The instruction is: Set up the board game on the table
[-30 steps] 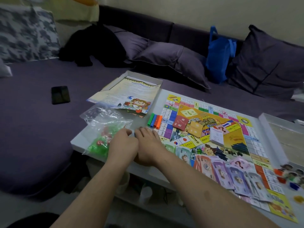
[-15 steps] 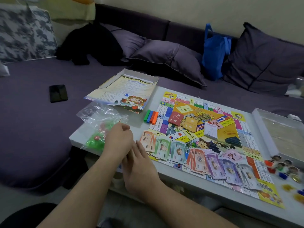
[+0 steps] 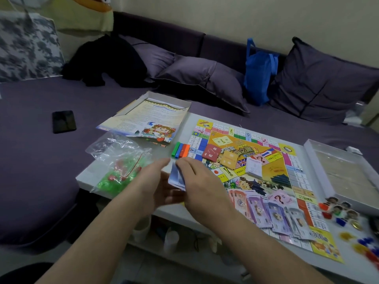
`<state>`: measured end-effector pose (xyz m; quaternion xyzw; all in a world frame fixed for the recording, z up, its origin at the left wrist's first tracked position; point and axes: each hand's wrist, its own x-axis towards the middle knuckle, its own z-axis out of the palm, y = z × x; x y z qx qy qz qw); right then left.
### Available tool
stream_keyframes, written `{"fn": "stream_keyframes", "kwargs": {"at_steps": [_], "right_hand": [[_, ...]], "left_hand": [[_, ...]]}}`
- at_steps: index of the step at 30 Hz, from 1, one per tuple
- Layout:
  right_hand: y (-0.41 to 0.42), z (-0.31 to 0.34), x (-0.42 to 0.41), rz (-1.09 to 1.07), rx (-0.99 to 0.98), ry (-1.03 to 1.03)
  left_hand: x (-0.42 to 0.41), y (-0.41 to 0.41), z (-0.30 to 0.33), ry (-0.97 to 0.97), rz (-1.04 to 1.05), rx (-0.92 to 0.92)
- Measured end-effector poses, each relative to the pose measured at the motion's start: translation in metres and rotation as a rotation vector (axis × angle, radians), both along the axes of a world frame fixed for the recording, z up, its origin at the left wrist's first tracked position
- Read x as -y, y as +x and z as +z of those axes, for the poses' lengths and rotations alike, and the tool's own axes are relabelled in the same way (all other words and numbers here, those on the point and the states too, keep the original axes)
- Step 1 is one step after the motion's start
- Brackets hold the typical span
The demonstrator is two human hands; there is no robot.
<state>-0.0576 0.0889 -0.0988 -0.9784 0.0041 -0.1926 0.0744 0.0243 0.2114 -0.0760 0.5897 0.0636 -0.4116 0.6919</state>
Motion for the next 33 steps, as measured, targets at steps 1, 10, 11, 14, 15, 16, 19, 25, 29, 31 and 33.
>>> {"fn": "stream_keyframes", "kwargs": {"at_steps": [1, 10, 11, 14, 15, 16, 19, 25, 29, 31, 33], "right_hand": [[-0.003, 0.004, 0.0, 0.032, -0.048, 0.03], [-0.014, 0.014, 0.015, 0.053, -0.367, 0.721], [-0.014, 0.014, 0.017, 0.056, -0.388, 0.734], [-0.011, 0.018, 0.021, 0.024, -0.395, 0.745], [-0.009, 0.018, 0.021, 0.016, -0.398, 0.737], [-0.006, 0.018, 0.021, 0.006, -0.41, 0.71], [0.004, 0.011, 0.026, -0.047, -0.449, 0.591], [0.034, -0.019, 0.027, -0.134, -0.496, 0.16], [0.046, -0.046, 0.02, -0.126, -0.549, 0.025], [0.043, -0.052, 0.013, -0.11, -0.513, 0.007], [0.036, -0.056, 0.005, -0.082, -0.49, -0.01]], "left_hand": [[0.003, -0.007, 0.001, -0.073, -0.057, -0.028], [0.02, -0.014, -0.006, 0.092, 0.003, 0.16], [0.02, -0.014, -0.005, 0.095, -0.028, 0.17], [0.02, -0.011, -0.008, 0.072, -0.103, 0.152], [0.021, -0.01, -0.01, 0.088, -0.118, 0.163], [0.02, -0.008, -0.012, 0.119, -0.115, 0.187], [0.018, 0.003, -0.02, 0.257, 0.026, 0.356], [0.012, 0.019, -0.024, 0.312, 0.168, 0.334], [0.012, 0.019, -0.021, 0.266, 0.172, 0.3], [0.01, 0.02, -0.023, 0.257, 0.174, 0.284], [0.009, 0.022, -0.022, 0.255, 0.192, 0.275]]}}
